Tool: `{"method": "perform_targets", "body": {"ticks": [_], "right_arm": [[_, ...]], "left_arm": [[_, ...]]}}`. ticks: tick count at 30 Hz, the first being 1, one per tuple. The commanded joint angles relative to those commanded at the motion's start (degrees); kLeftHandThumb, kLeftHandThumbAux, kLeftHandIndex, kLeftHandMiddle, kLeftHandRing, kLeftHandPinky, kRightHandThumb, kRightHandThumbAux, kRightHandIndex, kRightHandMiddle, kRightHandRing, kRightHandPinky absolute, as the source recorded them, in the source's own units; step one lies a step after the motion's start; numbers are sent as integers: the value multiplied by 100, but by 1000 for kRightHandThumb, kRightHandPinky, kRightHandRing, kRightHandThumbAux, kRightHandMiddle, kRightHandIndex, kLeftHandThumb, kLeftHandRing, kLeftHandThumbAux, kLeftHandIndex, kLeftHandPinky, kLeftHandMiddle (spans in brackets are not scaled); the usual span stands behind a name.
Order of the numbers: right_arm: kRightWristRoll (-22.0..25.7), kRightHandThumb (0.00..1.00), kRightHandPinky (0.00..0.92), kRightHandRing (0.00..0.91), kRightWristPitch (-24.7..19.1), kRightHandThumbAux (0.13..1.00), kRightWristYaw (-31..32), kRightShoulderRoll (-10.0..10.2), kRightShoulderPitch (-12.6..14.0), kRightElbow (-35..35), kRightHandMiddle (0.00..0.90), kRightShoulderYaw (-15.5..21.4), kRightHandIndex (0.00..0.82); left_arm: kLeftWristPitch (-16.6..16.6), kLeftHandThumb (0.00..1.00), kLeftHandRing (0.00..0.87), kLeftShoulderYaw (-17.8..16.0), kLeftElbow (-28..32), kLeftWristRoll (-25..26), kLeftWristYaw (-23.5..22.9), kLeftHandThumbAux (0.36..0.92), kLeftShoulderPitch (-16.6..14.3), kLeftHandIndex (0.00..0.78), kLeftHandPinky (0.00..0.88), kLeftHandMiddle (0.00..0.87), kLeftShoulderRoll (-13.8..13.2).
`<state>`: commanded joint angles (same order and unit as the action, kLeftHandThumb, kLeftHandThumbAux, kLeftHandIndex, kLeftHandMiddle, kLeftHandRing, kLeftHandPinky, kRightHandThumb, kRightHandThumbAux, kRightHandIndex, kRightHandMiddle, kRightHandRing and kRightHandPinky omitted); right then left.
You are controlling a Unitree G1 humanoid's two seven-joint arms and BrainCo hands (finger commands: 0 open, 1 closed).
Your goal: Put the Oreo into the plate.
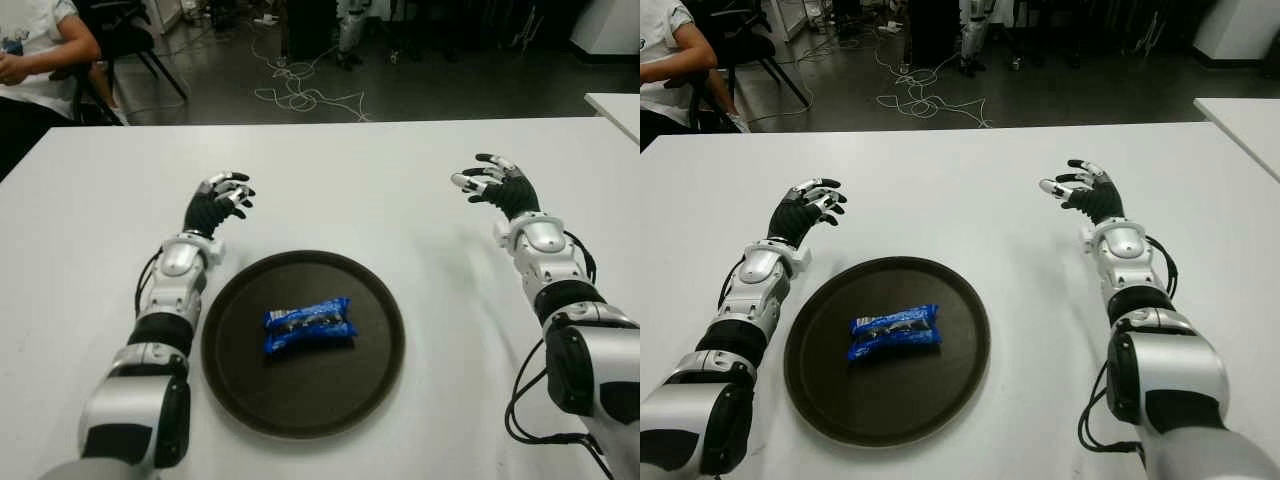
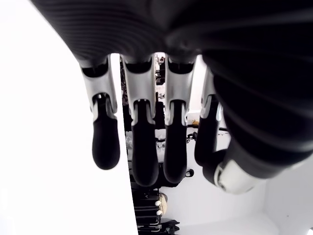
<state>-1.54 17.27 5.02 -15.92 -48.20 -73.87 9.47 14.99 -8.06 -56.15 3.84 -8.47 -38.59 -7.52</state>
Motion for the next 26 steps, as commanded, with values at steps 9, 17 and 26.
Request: {"method": "perform_targets", "body": {"ticks": [9, 17, 26], "right_arm": [[-44, 27, 465, 420, -1, 751, 83, -25, -9, -10, 344, -49, 205], [-88, 28, 467, 417, -21, 748, -1, -22, -9, -8, 341, -89, 203], [-78, 56, 477, 423, -29, 740, -16, -18, -11, -8, 342, -84, 206]], "left_arm": [[48, 834, 508, 13, -48, -27, -9, 673, -10, 418, 560, 467, -27], [132, 834, 507, 23, -87, -31, -55, 672, -7, 419, 561, 465, -43], [106, 834, 503, 22, -78, -30, -47, 673, -12, 419, 559, 464, -39]]}}
